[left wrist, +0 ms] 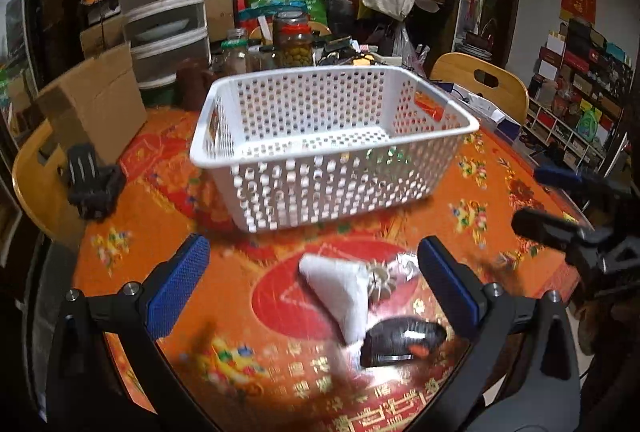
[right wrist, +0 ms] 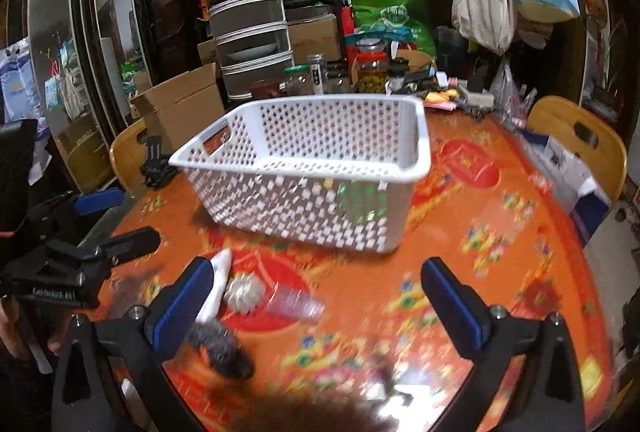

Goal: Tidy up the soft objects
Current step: 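Withdraw both grippers from the basket back toward the remaining items, then grasp the folded white cloth with the left gripper while the right gripper grasps the black glove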

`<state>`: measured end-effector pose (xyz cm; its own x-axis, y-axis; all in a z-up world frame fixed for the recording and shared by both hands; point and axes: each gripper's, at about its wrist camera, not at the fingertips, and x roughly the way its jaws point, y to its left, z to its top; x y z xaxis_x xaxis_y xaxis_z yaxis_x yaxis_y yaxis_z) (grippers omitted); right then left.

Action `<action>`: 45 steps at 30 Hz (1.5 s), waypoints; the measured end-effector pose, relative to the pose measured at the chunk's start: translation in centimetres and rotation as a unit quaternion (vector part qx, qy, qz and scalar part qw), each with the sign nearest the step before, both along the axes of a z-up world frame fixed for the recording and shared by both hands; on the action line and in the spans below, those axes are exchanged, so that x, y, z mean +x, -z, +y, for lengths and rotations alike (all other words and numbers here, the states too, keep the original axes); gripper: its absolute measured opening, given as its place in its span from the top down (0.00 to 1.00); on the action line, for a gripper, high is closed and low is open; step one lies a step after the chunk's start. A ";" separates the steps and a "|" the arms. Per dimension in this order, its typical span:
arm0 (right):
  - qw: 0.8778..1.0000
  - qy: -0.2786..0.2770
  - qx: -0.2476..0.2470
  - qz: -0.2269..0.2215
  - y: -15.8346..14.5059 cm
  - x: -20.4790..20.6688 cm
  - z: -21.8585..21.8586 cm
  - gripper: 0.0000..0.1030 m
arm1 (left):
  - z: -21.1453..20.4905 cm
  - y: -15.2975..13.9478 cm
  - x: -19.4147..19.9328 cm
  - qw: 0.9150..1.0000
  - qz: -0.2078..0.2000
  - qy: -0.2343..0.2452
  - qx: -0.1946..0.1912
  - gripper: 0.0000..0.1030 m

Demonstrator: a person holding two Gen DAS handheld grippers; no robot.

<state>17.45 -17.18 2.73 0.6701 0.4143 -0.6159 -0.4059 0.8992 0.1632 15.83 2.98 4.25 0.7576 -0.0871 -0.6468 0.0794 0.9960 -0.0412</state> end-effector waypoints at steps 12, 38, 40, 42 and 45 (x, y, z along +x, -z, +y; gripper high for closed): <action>0.998 -0.034 0.035 0.037 6.1 -4.5 1.1 0.02 | 1.9 5.7 -1.1 0.999 0.021 -0.023 -0.019 0.00; 0.991 -0.118 0.018 0.058 10.3 -3.7 7.6 0.49 | 0.7 10.1 1.0 0.998 0.054 0.000 -0.036 0.02; 0.991 -0.121 0.019 0.057 10.2 -4.0 7.5 0.52 | 0.5 10.3 1.0 0.998 0.056 0.002 -0.036 0.02; 0.992 -0.117 0.014 0.053 10.1 -4.4 7.2 0.53 | 0.1 10.4 1.2 0.998 0.058 0.005 -0.034 0.02; 0.994 -0.102 0.012 0.045 9.9 -5.2 5.9 0.54 | -0.5 10.7 1.4 0.998 0.060 0.012 -0.031 0.04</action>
<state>12.29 -11.32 -7.14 0.5135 0.5514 -0.6574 -0.5626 0.7949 0.2273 17.18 2.48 -6.45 0.6717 -0.1460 -0.7263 0.0933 0.9893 -0.1125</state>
